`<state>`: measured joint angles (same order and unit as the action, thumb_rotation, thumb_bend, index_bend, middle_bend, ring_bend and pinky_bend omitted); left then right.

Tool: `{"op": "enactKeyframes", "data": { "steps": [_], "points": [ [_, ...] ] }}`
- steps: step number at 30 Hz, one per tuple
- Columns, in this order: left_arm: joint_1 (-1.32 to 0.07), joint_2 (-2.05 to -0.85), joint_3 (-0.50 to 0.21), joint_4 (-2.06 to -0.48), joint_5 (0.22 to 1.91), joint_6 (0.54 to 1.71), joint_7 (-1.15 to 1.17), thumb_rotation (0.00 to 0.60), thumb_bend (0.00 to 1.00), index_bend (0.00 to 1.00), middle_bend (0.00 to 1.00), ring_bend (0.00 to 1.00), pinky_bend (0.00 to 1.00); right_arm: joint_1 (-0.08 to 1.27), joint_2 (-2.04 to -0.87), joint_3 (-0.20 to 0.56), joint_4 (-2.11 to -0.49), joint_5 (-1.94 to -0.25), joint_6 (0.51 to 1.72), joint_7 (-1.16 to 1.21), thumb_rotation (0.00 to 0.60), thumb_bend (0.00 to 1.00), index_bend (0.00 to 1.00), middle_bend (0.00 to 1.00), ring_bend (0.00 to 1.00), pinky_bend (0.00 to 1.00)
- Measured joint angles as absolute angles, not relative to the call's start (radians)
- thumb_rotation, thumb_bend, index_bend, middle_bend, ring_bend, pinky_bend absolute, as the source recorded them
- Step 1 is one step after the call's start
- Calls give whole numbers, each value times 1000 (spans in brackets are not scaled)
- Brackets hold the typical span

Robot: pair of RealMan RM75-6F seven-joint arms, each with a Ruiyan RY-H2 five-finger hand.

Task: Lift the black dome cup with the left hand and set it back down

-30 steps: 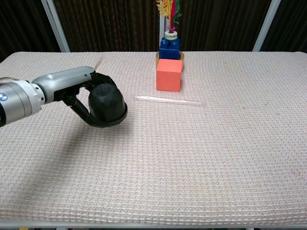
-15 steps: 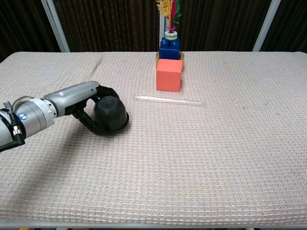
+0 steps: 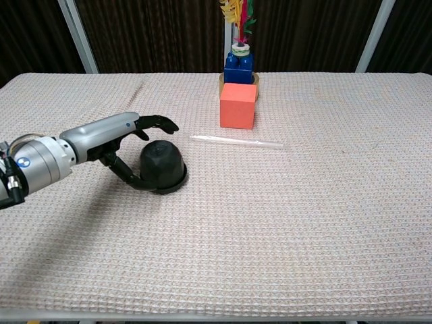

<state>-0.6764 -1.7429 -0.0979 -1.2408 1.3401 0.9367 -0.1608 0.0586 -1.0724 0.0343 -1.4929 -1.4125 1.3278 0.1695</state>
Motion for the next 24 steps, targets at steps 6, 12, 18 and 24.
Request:
{"op": "enactKeyframes", "data": {
  "steps": [6,12,18,24],
  "points": [
    [-675,-1737,-104,-1260,1341,937,-161,600,117,158,225,54,169,58,-1072,36,-1493,-1410,1328,170,600,164,0,0,0,0],
    [-682,-1739,-121,-1266,1326,926,-150,600,123,198,273,61,175,59,-1074,36,-1489,-1407,1323,172,600,163,0,0,0,0],
    [-685,-1747,-133,-1260,1308,923,-128,600,143,232,338,88,191,59,-1074,36,-1486,-1406,1323,174,600,163,0,0,0,0],
    [-684,-1750,-139,-1265,1305,937,-101,600,168,270,402,131,204,60,-1075,37,-1485,-1402,1319,173,600,164,0,0,0,0]
  ]
}}
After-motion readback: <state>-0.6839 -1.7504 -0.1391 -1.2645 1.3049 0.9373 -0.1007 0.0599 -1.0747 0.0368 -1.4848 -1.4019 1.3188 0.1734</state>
